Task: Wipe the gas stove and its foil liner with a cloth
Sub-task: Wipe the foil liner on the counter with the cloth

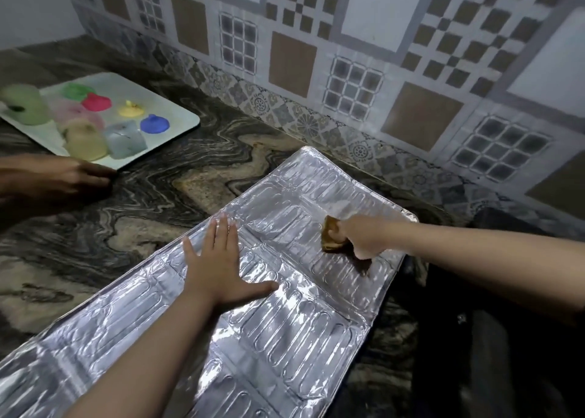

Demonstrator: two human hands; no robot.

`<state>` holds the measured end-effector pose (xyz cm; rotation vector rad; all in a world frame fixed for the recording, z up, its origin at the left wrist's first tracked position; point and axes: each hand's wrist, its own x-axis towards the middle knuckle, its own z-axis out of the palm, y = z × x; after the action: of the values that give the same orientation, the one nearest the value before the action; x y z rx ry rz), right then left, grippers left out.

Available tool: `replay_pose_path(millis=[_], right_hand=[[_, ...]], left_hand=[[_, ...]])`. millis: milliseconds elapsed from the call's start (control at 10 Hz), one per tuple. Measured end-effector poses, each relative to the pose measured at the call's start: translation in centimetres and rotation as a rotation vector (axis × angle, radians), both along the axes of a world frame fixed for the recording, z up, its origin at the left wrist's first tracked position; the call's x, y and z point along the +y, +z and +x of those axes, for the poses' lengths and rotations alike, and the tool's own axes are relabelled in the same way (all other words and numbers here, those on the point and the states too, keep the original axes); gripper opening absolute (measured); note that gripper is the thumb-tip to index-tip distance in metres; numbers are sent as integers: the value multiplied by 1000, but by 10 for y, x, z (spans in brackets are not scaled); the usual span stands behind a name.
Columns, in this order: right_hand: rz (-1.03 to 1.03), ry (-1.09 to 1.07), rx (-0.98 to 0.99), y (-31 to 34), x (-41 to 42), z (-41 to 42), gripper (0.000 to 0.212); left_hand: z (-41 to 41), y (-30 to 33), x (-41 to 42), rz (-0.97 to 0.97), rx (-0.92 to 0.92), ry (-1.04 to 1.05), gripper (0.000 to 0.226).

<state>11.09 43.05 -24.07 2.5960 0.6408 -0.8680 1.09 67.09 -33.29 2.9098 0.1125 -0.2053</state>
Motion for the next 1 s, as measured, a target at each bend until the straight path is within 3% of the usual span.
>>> replay_pose_path(millis=[100,200,300,400,500,600,700,800,900,1000], right_hand=[[-76,86,90,14,5,-23,42],[2,-24,206,31,4,-16,36],[234,-214,165,51,1,10,45],[378,-346,-48,55,-3,38,44],[215,-334,-215,38,-7,54,44],[-111,-202,-205,9,-9,52,43],[-186,-143,-201,-9,-9,40,54],[-131,-202,-189,-7,-6,29,62],[-106,-184,-114,-2,2,15,24],[-94,-112,-113,-6,16,-6,37]], left_hand=[[-1,1,0,-1,-6,-5,149],[-1,2,0,-3,-13,-10,150],[-1,1,1,-1,-16,-13,150],[0,0,1,-3,-18,-11,151],[1,0,2,-3,-22,-8,151],[1,-2,1,-4,-21,-3,150],[1,-1,1,6,-14,-8,150],[1,-1,1,3,-16,-13,151],[1,-1,1,16,-19,-15,150],[0,-1,1,34,-19,-16,149]])
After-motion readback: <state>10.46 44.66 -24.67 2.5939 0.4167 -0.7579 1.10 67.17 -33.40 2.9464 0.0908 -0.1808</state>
